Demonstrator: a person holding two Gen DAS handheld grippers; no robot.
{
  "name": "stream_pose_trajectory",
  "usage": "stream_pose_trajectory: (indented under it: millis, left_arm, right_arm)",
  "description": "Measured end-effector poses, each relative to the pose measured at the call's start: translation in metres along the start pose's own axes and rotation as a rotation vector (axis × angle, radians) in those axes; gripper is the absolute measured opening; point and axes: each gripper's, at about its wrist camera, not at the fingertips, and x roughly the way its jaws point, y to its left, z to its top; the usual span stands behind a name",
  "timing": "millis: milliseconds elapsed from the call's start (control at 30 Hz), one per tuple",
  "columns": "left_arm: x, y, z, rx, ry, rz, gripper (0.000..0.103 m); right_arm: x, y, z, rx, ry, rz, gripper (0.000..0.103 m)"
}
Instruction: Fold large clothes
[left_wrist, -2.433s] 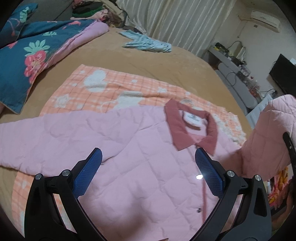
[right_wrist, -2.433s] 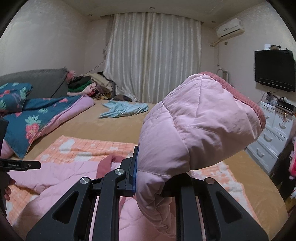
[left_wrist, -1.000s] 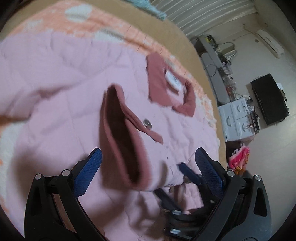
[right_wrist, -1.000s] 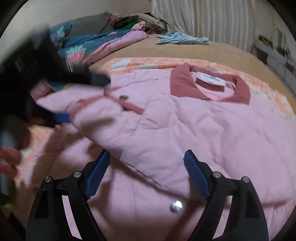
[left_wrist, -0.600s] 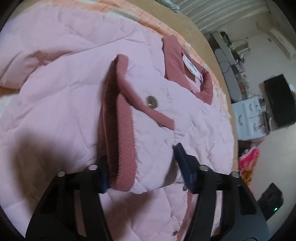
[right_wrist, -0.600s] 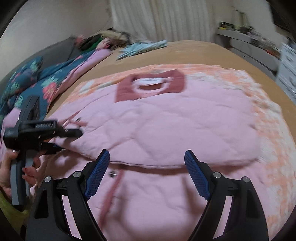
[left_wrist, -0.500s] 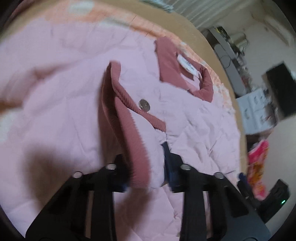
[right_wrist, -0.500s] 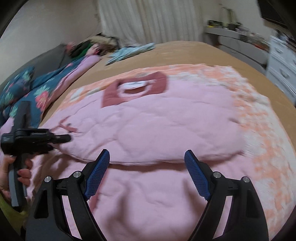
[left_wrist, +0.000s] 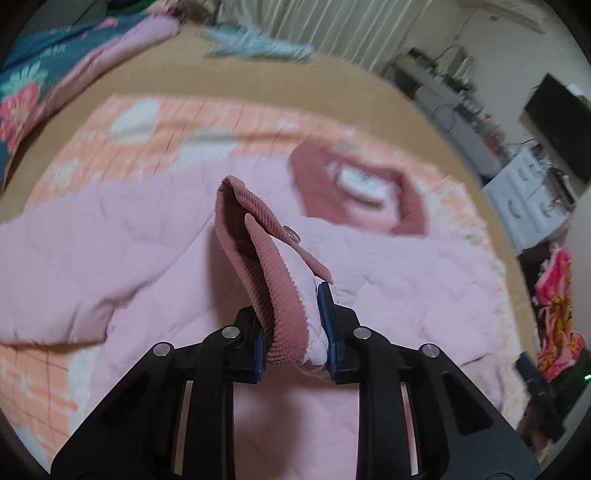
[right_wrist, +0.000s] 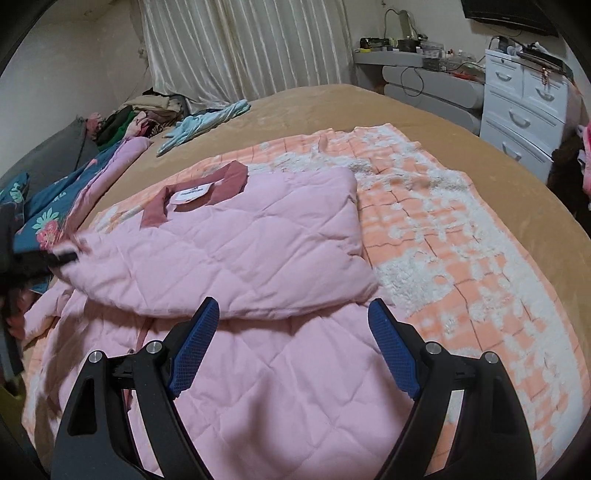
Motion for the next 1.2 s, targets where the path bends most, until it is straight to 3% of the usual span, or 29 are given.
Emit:
stream_pose_trajectory:
  millis: [200,500,767,967,1200]
  left_arm:
    - [0.032,0.023,-0.021,-0.021,0.071,0.042,0.017]
    - [0.037,0.024,-0.028,0.02,0.071,0.062,0.02]
    - [0.038,0.025,-0.03,0.023,0.076,0.056,0.026]
    - [0.035,0.023,-0.032,0.039,0.075,0.078,0.033]
    - [0.018,0.022,-0.033,0.067,0.063,0.126,0.042]
  right_arm:
    - [0.019,0.023,0.018,-0.057,0.022,0.02,0.082]
    - [0.061,0.051,0.043,-0.091,0.098,0.023,0.082]
    - [0.112,0.017,0.026,-0.021,0.224,-0.036,0.081]
    - [0.119,0.013,0.02,0.017,0.219,-0.052,0.081]
    - [0.099,0.016,0.02,0.037,0.18,-0.05,0.082]
